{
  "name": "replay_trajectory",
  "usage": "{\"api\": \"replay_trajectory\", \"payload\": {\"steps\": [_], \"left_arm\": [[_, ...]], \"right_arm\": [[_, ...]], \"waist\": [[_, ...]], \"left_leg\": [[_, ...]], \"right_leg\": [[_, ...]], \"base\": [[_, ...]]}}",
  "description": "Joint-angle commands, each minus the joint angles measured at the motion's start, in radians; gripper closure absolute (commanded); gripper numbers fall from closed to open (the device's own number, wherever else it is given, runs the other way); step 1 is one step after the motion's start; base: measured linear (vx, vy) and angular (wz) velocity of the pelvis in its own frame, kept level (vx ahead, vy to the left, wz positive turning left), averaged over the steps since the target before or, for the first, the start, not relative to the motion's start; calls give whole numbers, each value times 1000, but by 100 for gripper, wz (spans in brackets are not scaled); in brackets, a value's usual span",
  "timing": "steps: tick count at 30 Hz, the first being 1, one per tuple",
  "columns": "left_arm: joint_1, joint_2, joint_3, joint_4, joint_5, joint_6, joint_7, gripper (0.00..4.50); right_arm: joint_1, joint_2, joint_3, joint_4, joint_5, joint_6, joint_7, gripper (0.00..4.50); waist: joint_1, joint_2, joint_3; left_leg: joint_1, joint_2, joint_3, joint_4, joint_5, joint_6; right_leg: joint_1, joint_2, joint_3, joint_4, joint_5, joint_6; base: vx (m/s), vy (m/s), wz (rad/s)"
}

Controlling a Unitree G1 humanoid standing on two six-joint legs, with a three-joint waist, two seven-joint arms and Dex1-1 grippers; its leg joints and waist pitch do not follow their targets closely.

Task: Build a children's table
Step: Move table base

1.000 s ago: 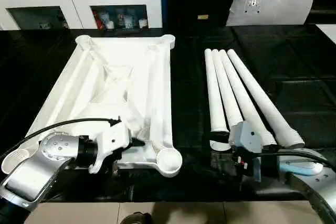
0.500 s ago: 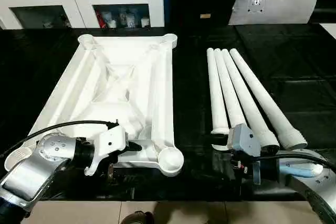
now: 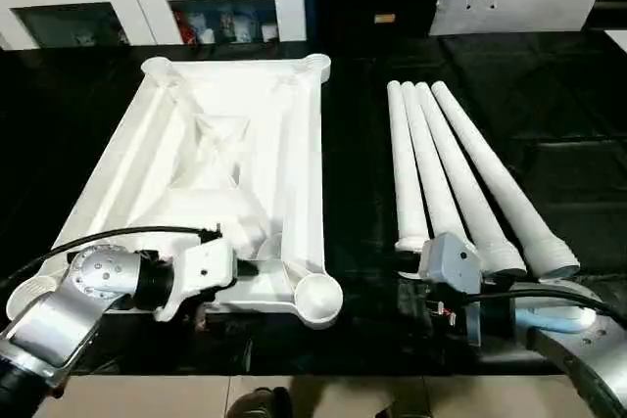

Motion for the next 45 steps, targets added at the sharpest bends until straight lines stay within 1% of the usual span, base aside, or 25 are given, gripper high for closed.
{"api": "replay_trajectory", "payload": {"steps": [1, 4, 5, 6, 7, 9, 10, 13, 14, 15, 17, 20, 24, 26, 27, 28, 29, 30, 32, 36, 38, 40, 41, 43, 45], "left_arm": [[-18, -36, 24, -31, -10, -12, -2, 58], [-33, -83, 26, -12, 8, 12, 64, 58], [-41, -97, 24, 0, 21, 39, 94, 69], [-54, -125, 26, 19, 25, 92, 139, 86], [-61, -147, 30, 30, 19, 134, 167, 93], [-64, -158, 33, 35, 14, 154, 177, 100], [-71, -177, 36, 43, 17, 175, 201, 121], [-85, -219, 40, 70, 68, 212, 266, 134], [-88, -223, 40, 76, 75, 215, 278, 140], [-93, -230, 38, 86, 89, 219, 298, 164], [-101, -248, 47, 90, 89, 248, 330, 174], [-110, -265, 57, 79, 79, 285, 349, 190], [-114, -286, 58, 61, 64, 313, 339, 221], [-110, -280, 40, 61, 70, 280, 310, 234], [-106, -271, 24, 64, 78, 257, 288, 251], [-105, -263, 12, 73, 85, 251, 274, 257], [-106, -258, 4, 78, 89, 252, 268, 257], [-108, -251, -3, 89, 97, 250, 263, 274], [-114, -244, -9, 108, 108, 244, 262, 285], [-139, -240, 0, 157, 112, 206, 232, 324], [-153, -229, 2, 171, 94, 161, 176, 344], [-164, -224, 6, 183, 73, 135, 128, 351], [-165, -224, 6, 184, 71, 134, 124, 371], [-178, -209, -4, 191, 56, 145, 67, 383], [-186, -199, -12, 206, 62, 140, 41, 392]], "right_arm": [[-15, 11, 3, -7, -9, -2, -17, 0], [-24, 29, -5, 2, -13, -4, -40, 0], [-26, 31, -7, 5, -15, -7, -43, 0], [-30, 35, -8, 10, -19, -10, -48, 0], [-33, 38, -8, 12, -21, -11, -50, 0], [-34, 39, -8, 14, -22, -11, -51, 0], [-37, 43, -7, 17, -24, -12, -54, 0], [-44, 52, -2, 27, -33, -18, -67, 0], [-45, 54, -2, 28, -34, -18, -69, 0], [-47, 56, -2, 29, -35, -19, -73, 0], [-52, 60, -2, 30, -34, -18, -78, 0], [-55, 65, -7, 32, -36, -19, -81, 0], [-59, 71, -9, 40, -41, -21, -83, 0], [-60, 72, -9, 44, -41, -22, -83, 0], [-59, 70, -11, 44, -38, -22, -82, 0], [-58, 68, -13, 45, -36, -22, -79, 0], [-58, 66, -13, 45, -35, -22, -77, 0], [-57, 64, -14, 45, -32, -21, -72, 0], [-56, 62, -14, 44, -29, -20, -67, 0], [-64, 62, -11, 51, -24, -21, -57, 0], [-66, 58, -11, 47, -12, -18, -42, 0], [-70, 55, -9, 48, -8, -17, -33, 0], [-70, 55, -8, 49, -8, -17, -32, 0], [-75, 53, -8, 56, -11, -23, -29, 0], [-76, 53, -9, 59, -13, -25, -28, 0]], "waist": [[0, 6, -41], [3, 2, -39], [3, 4, -40], [2, 4, -39], [1, 6, -38], [-1, 4, -39], [0, 3, -40], [-1, 3, -43], [-2, 1, -45], [-2, 0, -46], [-2, 1, -46], [-2, -3, -45], [-1, 0, -45], [0, -1, -46], [1, -1, -47], [0, -6, -48], [1, -4, -49], [1, -2, -49], [1, -2, -50], [1, -3, -45], [0, -3, -43], [-1, -3, -43], [0, -7, -46], [-1, -5, -51], [0, -3, -57]], "left_leg": [[45, 97, -38, -96, -313, 21], [45, 99, -34, -94, -304, 26], [42, 98, -34, -93, -290, 31], [40, 97, -34, -93, -284, 34], [42, 96, -35, -92, -285, 32], [38, 95, -35, -90, -277, 34], [38, 95, -35, -90, -271, 37], [36, 95, -35, -86, -238, 57], [35, 95, -34, -85, -229, 63], [35, 96, -35, -84, -213, 75], [35, 95, -35, -84, -216, 80], [36, 96, -34, -84, -239, 72], [37, 96, -35, -85, -240, 67], [35, 95, -35, -85, -237, 70], [33, 96, -35, -84, -224, 75], [33, 96, -35, -85, -213, 83], [33, 97, -35, -84, -205, 87], [33, 96, -35, -83, -194, 94], [34, 96, -34, -83, -196, 97], [37, 95, -32, -86, -245, 79], [37, 96, -34, -89, -278, 60], [37, 97, -35, -91, -290, 49], [37, 97, -34, -91, -276, 49], [37, 98, -33, -89, -236, 60], [36, 96, -31, -82, -165, 94]], "right_leg": [[1, -76, 35, -75, -26, -281], [2, -79, 37, -78, -33, -293], [5, -80, 36, -76, -33, -291], [6, -79, 35, -76, -39, -284], [5, -78, 35, -77, -48, -283], [8, -81, 35, -78, -53, -284], [9, -80, 35, -78, -50, -283], [11, -80, 34, -77, -14, -287], [13, -79, 34, -78, -6, -286], [14, -79, 32, -76, 13, -287], [13, -78, 32, -76, 6, -287], [13, -79, 32, -79, -37, -289], [9, -78, 32, -80, -53, -285], [11, -79, 33, -81, -49, -283], [12, -79, 33, -80, -33, -280], [12, -77, 32, -79, -11, -278], [12, -78, 32, -77, 0, -278], [13, -78, 30, -75, 18, -280], [12, -77, 30, -75, 23, -281], [9, -80, 32, -81, -44, -283], [7, -80, 33, -84, -103, -274], [6, -81, 34, -85, -120, -268], [6, -81, 34, -82, -107, -269], [8, -79, 32, -76, -38, -276], [11, -78, 30, -68, 69, -289]], "base": [[0, 0, 0], [0, 0, 0], [0, 0, 0], [0, 0, 0], [0, 0, 0], [0, 0, 0], [0, 0, 0], [0, 0, 0], [0, 0, 0], [0, 0, 0], [0, 0, 0], [0, 0, 0], [0, 0, 0], [0, 0, 0], [0, 0, 0], [0, 0, 0], [0, 0, 0], [0, 0, 0], [0, 0, 0], [0, 0, 0], [0, 0, 0], [0, 0, 0], [0, 0, 0], [0, 0, 0], [0, 0, 0]]}}
